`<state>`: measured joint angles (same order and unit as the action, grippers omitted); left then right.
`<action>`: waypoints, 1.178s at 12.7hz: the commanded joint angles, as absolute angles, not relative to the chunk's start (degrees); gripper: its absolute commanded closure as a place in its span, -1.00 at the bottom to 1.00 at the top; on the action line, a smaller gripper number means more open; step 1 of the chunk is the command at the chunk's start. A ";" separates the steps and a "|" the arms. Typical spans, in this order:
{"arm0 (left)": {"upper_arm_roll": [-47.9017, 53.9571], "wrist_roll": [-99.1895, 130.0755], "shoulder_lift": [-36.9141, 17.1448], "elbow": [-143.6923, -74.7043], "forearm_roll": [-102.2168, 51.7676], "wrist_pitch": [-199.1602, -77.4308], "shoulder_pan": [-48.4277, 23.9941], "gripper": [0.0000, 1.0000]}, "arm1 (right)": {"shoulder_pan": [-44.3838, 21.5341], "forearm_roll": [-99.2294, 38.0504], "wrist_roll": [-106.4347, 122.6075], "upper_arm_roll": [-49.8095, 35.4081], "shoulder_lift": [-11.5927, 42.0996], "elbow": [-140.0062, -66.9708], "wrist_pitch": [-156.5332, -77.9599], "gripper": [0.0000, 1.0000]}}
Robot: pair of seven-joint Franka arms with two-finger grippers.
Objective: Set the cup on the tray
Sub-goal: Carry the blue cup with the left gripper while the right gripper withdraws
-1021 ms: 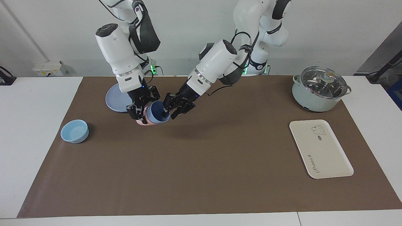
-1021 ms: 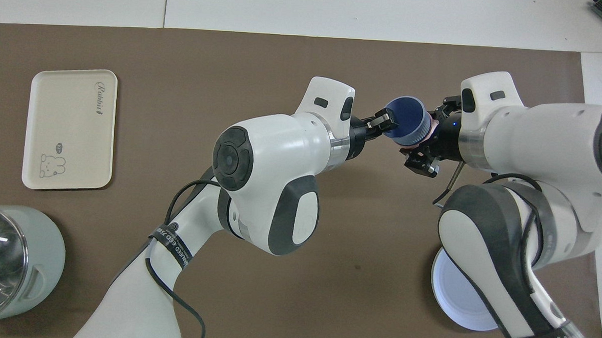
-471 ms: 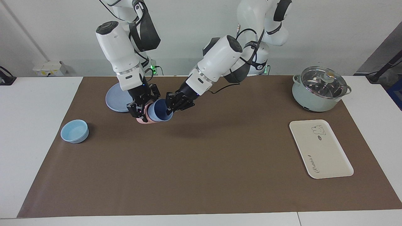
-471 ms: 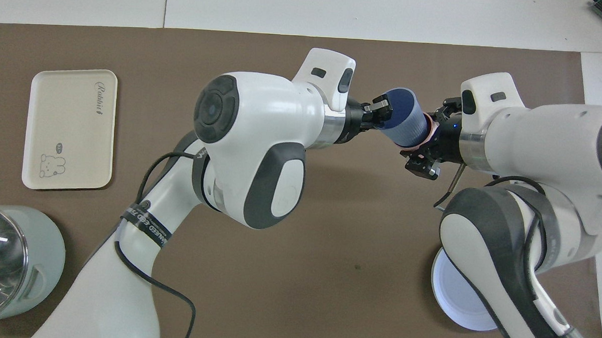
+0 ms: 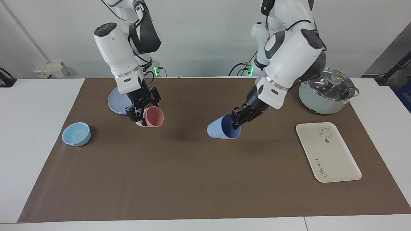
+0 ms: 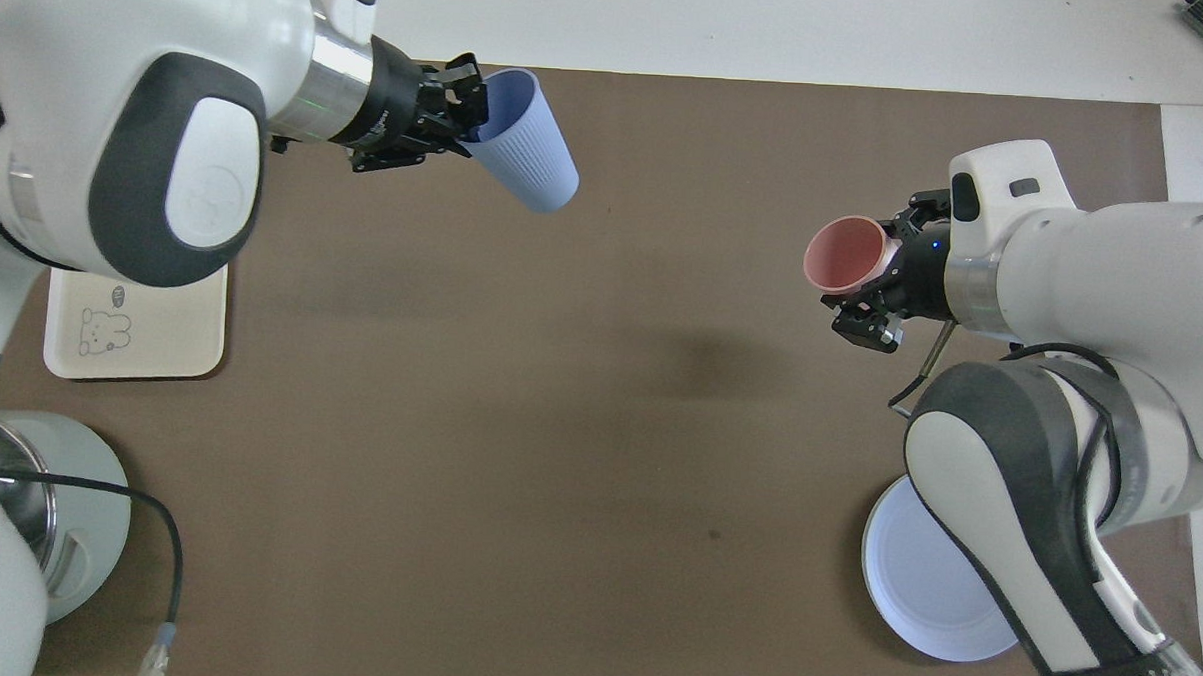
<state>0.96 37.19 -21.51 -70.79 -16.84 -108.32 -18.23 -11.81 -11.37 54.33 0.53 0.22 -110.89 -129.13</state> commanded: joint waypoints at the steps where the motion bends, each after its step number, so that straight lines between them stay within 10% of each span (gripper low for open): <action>1: 1.06 27.84 -18.29 -74.94 -9.78 -106.52 -12.06 1.00 | -7.67 -11.42 59.40 0.26 -0.44 -111.53 -129.72 1.00; 6: 0.61 0.38 -10.39 -96.89 -7.91 -125.97 4.10 1.00 | 0.77 -42.62 84.48 0.35 5.17 -113.03 -137.98 1.00; 15: 0.70 -9.14 -16.69 -108.37 -8.88 -150.62 12.39 1.00 | 7.73 -84.77 117.74 0.26 16.60 -114.70 -137.21 1.00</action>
<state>-0.03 -8.31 -15.63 -107.64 -9.07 -146.82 11.06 6.18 -79.04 111.99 0.96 14.56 -114.72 -137.50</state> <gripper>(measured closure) 0.934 0.167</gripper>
